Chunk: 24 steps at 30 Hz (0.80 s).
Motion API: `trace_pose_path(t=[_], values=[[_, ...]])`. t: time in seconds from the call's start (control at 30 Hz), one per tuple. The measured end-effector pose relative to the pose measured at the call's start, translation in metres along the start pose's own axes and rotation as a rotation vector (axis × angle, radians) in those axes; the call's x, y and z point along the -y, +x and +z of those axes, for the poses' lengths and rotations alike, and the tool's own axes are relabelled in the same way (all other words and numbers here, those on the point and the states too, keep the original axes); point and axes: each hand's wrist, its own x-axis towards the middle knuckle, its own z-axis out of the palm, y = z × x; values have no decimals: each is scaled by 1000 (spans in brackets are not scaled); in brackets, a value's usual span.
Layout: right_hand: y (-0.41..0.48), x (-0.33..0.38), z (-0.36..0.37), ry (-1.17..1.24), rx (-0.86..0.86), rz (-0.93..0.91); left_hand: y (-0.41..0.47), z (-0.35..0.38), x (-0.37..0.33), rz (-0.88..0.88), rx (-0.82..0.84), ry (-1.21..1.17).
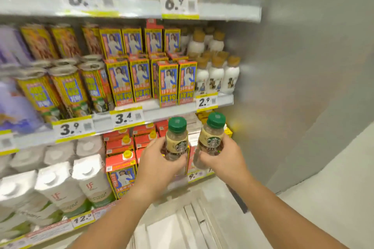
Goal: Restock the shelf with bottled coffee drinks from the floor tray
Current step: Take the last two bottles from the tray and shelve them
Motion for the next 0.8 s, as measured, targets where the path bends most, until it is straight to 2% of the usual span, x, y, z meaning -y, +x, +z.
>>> trace_pose_path(t=[0.27,0.43,0.63,0.8], values=[[51,163,-90,-1,-53,-220,79,-53,-174,204,-66,-4],[89,242,-156,-63,-53,-318,125,-63,-269,239,-144,-4],[153,300,-202,-22,-36,-356,189,-54,-346,196,-170,11],[211,309,-211,-3,-48,-348,237,-30,-368,143,-249,29]])
